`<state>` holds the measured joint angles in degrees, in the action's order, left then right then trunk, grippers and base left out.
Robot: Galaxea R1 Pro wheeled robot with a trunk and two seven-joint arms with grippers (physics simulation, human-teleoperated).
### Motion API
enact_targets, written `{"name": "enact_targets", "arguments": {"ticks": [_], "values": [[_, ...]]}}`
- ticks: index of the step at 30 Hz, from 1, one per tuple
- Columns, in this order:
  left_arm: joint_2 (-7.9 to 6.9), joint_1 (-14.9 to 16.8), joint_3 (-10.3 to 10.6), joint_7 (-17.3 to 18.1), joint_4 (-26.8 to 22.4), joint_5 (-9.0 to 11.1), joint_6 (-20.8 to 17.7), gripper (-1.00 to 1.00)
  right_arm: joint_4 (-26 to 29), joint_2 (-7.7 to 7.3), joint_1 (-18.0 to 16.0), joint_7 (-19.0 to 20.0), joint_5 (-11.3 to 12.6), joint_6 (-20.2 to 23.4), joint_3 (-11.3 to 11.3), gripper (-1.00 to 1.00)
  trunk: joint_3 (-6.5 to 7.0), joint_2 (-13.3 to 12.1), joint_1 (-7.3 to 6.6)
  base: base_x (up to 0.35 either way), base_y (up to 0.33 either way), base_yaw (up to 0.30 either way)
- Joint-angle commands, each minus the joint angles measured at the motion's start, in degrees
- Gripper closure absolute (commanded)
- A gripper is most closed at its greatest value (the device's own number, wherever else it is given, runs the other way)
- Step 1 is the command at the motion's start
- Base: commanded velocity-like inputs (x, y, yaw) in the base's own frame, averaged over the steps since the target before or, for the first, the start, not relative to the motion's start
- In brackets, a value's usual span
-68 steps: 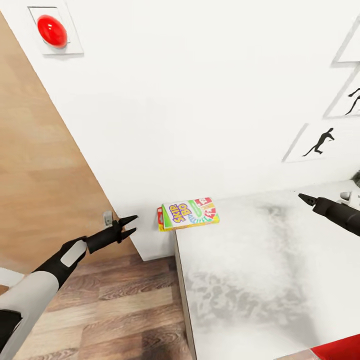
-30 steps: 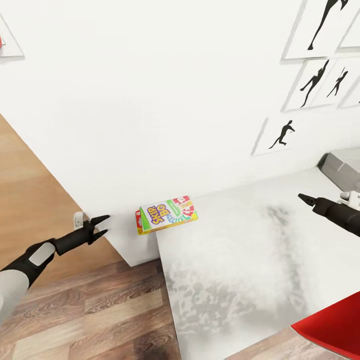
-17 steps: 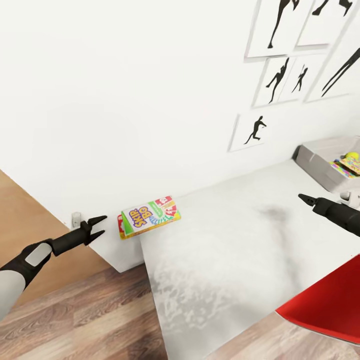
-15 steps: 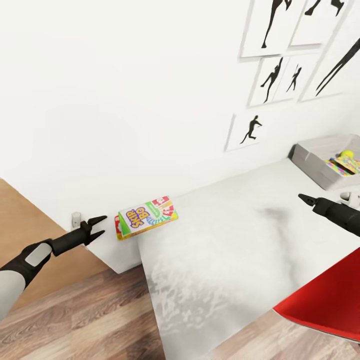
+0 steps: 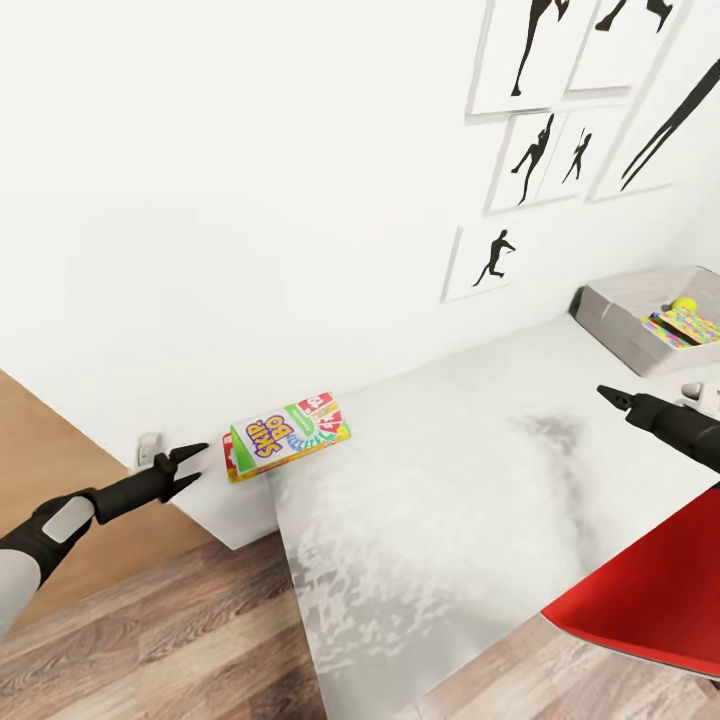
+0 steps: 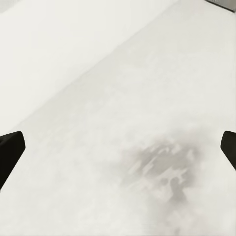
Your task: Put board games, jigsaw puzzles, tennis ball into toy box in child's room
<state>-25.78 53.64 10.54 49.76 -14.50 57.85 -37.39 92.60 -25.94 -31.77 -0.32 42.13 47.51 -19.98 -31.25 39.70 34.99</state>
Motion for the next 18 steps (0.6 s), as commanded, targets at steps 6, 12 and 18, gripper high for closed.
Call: {"name": "enact_targets", "arguments": {"ticks": [6, 12, 18], "values": [[-0.52, -0.1, 0.4, 0.0, 0.5, 0.2, 0.0, -1.00, 0.0, 0.01, 0.0, 0.0, 0.1, 0.1, 0.0, -1.00, -0.10, 0.1, 0.01, 0.000, 0.000, -0.068], [-0.54, -0.1, 0.5, 0.1, 0.5, 0.2, 0.0, -1.00, 0.0, -0.03, 0.0, 0.0, 0.1, 0.1, -0.1, -1.00, -0.24, 0.1, 0.01, 0.000, 0.000, -0.245], [-0.47, -0.1, 0.5, 0.1, 0.5, 0.2, 0.1, -1.00, 0.0, -0.03, 0.0, 0.0, 0.1, 0.1, -0.1, -1.00, -0.37, 0.1, 0.01, 0.000, 0.000, -0.228]]}}
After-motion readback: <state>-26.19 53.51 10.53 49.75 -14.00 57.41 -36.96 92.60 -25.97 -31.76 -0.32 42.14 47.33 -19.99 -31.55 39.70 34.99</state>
